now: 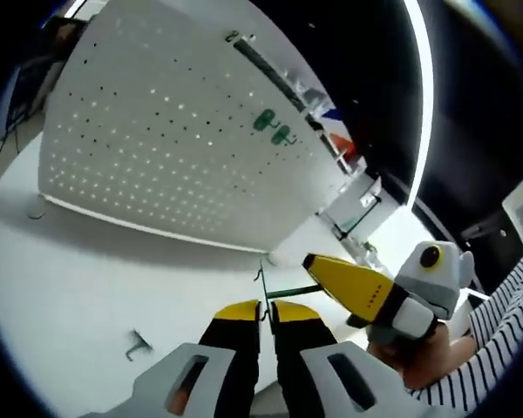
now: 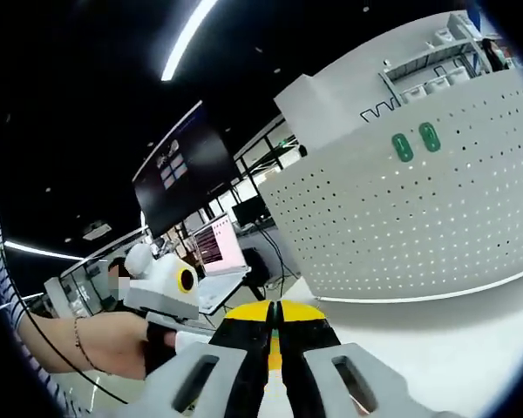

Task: Insert the hook assembly into the mounting plate slot until the hook locks in place.

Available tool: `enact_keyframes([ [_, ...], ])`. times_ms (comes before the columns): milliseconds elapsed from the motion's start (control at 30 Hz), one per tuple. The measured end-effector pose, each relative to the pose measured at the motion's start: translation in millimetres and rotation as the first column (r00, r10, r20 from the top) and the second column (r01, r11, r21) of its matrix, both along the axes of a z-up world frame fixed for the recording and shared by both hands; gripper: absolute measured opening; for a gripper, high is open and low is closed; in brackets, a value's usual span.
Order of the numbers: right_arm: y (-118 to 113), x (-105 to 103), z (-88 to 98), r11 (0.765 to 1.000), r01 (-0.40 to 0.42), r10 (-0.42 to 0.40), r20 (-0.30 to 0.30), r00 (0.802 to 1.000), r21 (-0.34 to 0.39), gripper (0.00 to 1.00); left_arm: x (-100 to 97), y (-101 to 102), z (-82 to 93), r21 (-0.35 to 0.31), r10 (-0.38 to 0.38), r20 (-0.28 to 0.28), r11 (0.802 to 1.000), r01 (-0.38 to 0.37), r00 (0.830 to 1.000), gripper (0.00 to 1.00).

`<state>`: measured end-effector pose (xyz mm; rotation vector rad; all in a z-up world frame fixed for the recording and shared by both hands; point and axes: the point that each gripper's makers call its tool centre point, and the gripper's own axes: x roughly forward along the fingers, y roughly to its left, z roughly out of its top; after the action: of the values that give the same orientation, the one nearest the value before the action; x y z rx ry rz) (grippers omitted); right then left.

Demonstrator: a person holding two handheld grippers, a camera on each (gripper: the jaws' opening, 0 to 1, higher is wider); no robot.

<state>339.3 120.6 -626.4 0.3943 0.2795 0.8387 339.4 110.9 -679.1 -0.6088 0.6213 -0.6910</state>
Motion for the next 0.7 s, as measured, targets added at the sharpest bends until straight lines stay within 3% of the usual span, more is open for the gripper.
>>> enact_keyframes([
  [400, 0.5, -1.7, 1.0, 1.000, -0.003, 0.003, 0.002, 1.000, -0.012, 0.00, 2.8, 3.5, 2.1, 0.016, 0.013, 0.024, 1.000, -0.014, 1.000, 0.01],
  [600, -3.8, -0.2, 6.0, 1.000, -0.008, 0.009, -0.027, 1.000, 0.013, 0.11, 6.8, 11.0, 2.7, 0.101, 0.029, 0.072, 0.994, -0.037, 0.997, 0.01],
  [700, -3.2, -4.5, 8.0, 0.998, -0.048, 0.051, -0.078, 0.996, 0.046, 0.11, 13.1, 20.2, 5.4, 0.191, 0.034, 0.146, 0.980, -0.062, 0.989, 0.01],
])
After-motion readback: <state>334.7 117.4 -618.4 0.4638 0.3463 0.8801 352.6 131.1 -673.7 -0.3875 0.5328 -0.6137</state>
